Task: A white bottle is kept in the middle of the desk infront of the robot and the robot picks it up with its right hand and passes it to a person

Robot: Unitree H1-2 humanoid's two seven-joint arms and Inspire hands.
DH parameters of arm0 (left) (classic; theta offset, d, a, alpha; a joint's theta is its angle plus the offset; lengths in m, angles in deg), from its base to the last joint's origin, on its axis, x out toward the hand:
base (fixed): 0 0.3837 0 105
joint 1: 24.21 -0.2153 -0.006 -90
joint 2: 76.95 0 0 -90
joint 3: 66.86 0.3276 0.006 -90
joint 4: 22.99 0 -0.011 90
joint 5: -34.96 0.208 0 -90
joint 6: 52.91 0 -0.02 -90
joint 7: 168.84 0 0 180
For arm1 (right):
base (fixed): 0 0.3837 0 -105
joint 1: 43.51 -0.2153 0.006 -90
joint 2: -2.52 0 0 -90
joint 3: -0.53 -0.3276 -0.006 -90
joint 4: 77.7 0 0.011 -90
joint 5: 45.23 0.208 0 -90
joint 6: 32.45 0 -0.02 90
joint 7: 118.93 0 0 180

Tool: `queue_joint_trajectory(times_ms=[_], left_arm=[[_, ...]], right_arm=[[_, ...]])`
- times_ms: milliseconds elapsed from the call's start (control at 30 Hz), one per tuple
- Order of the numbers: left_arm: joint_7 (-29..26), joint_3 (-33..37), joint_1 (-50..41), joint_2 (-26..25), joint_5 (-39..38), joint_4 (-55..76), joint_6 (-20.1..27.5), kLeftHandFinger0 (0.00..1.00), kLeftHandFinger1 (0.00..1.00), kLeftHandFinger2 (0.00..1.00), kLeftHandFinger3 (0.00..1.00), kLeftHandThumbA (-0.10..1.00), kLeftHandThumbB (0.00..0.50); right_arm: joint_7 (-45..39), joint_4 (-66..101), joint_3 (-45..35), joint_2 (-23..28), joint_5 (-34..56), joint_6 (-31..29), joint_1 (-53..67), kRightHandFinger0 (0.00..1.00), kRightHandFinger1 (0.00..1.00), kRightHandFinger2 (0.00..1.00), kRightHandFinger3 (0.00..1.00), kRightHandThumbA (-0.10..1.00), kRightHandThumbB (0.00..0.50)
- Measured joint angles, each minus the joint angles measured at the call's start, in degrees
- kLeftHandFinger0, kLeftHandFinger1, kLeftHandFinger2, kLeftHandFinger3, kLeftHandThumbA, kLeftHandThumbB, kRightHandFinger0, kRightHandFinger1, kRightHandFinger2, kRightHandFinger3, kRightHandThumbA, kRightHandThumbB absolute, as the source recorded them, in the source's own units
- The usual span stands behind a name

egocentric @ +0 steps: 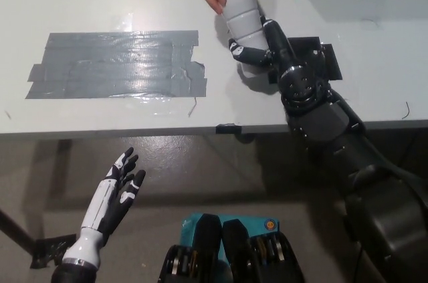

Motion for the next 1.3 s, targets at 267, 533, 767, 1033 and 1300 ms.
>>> queue_joint_trajectory(times_ms=[267, 533, 767, 1033, 1300], left_arm=[[0.31, 0.0, 0.11, -0.01, 0.0, 0.2, -0.24, 1.0, 1.0, 1.0, 1.0, 0.87, 0.105], [0.68, 0.0, 0.43, -0.05, 0.06, 0.2, -0.28, 1.0, 1.0, 1.0, 1.0, 0.89, 0.101], [0.94, -0.02, 0.53, -0.05, 0.03, 0.2, -0.3, 1.0, 1.0, 1.0, 1.0, 0.85, 0.095], [0.95, -0.04, 0.55, -0.05, 0.04, -0.15, -0.41, 1.0, 1.0, 1.0, 1.0, 0.91, 0.109], [0.94, -0.04, 0.57, -0.04, 0.04, -0.95, -0.45, 1.0, 1.0, 1.0, 1.0, 0.87, 0.081]], right_arm=[[-4.63, -0.01, 0.41, 0.37, 0.18, -0.41, -1.0, 1.0, 1.0, 1.0, 1.0, 0.63, 0.5], [-6.46, 0.97, 0.39, 0.75, 0.08, -1.52, -0.79, 1.0, 1.0, 1.0, 1.0, 0.76, 0.5], [-5.71, 10.04, 0.04, 2.17, -0.19, -2.2, 1.79, 1.0, 1.0, 1.0, 1.0, 0.82, 0.5], [-6.5, 28.45, -1.03, 5.04, 0.17, -1.19, 11.15, 1.0, 1.0, 1.0, 1.0, 0.85, 0.491], [-7.9, 46.13, -1.13, 7.32, 0.38, 1.18, 25.11, 1.0, 1.0, 1.0, 1.0, 0.87, 0.453]])
